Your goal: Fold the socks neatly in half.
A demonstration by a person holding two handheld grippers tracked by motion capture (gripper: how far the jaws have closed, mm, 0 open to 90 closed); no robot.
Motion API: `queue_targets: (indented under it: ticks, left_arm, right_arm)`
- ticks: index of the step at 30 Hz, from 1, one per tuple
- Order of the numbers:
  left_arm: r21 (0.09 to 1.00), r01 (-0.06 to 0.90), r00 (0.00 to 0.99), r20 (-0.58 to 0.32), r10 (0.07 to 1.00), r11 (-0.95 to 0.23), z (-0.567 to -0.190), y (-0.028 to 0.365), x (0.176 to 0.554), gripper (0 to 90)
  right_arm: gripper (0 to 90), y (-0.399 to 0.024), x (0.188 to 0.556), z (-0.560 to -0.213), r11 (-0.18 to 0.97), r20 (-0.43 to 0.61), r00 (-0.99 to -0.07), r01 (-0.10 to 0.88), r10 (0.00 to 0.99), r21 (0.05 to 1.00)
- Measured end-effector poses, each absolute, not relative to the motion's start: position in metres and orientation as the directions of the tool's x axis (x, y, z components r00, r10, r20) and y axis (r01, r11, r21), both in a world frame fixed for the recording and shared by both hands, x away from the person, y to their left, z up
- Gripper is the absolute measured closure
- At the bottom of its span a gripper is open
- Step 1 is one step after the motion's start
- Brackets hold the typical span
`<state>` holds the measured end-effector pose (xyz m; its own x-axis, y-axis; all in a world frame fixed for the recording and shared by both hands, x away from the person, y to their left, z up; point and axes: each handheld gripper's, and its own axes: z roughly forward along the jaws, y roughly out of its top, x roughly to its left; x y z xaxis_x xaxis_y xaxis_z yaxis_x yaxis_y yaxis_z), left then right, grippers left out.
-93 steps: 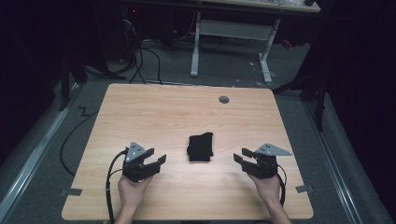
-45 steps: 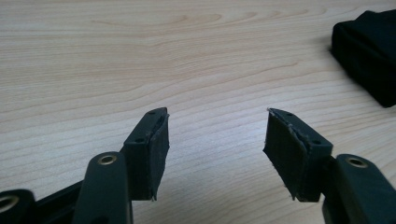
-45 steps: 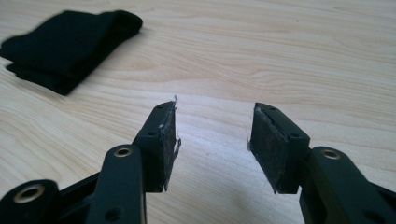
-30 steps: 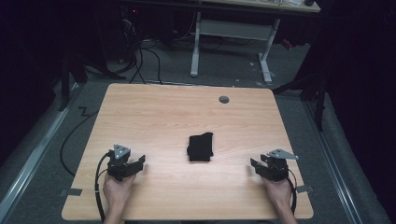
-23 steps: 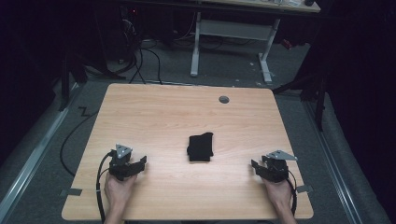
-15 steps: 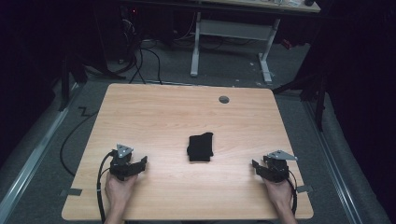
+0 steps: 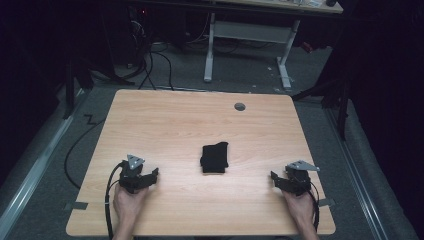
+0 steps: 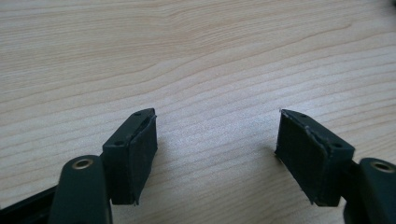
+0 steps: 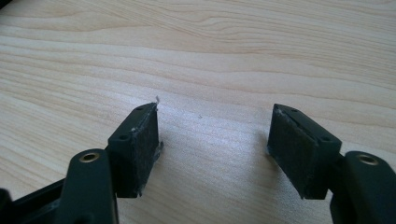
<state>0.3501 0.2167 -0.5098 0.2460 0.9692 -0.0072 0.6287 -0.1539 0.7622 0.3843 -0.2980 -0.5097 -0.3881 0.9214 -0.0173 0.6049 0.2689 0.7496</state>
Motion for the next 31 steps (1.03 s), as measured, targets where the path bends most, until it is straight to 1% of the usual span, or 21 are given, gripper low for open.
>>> queue_targets:
  ticks: [7,17,31]
  left_arm:
    - [0.761,0.629,0.248,-0.001,0.969,-0.16,-0.51,0.2161,0.35,28.6]
    - [0.757,0.632,0.257,-0.001,0.966,-0.167,-0.5102,0.2151,0.3496,24.8]
    - [0.758,0.631,0.257,-0.004,0.966,-0.165,-0.5102,0.2154,0.3496,24.6]
  right_arm:
    - [31.7,-0.2982,0.3837,-0.5098,0.266,-0.017,-0.383,0.608,0.924,0.748]
    - [31.9,-0.2979,0.383,-0.5099,0.264,-0.014,-0.383,0.609,0.924,0.748]
    - [31.9,-0.2979,0.3829,-0.5099,0.264,-0.014,-0.383,0.609,0.924,0.748]
